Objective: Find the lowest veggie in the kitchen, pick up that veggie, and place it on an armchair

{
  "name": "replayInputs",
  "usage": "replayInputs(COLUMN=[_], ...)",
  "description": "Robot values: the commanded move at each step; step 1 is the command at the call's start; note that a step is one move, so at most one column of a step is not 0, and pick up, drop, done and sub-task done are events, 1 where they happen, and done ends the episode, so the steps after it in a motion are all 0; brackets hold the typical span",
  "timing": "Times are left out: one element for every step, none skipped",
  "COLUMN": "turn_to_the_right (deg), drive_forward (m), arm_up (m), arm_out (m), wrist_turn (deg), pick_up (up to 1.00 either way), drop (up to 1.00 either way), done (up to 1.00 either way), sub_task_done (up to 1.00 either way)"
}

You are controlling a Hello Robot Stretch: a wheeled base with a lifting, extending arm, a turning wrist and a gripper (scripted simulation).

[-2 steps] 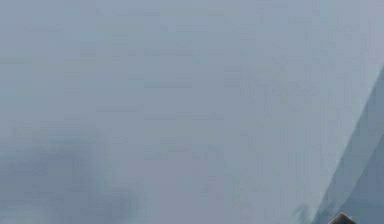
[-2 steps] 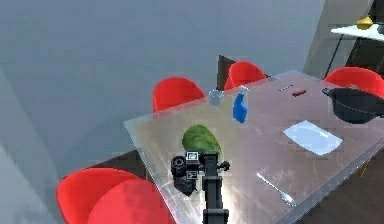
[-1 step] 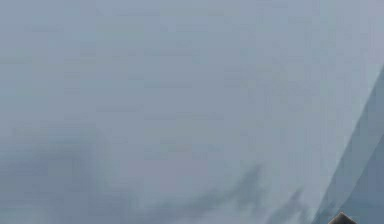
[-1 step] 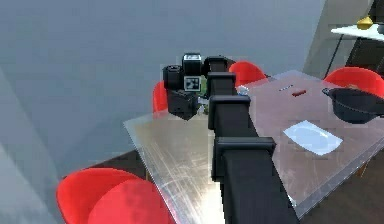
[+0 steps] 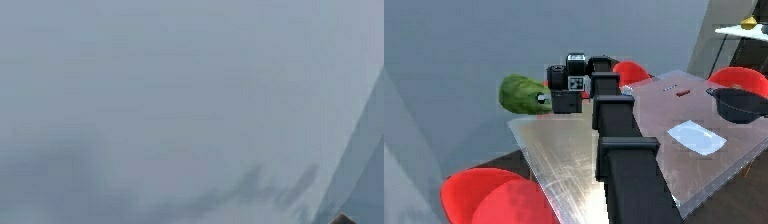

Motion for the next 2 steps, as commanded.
replayInputs(turn_to_the_right=[0.0,0.0], drive_forward=[0.00,0.00], arm_up=[0.00,0.00], arm_out=[0.00,0.00], wrist_turn=[-45.0,-45.0], pick_up=[0.00,0.00], drop=[0.00,0.00], done=[0.00,0.00], sub_task_done=[0.00,0.00])
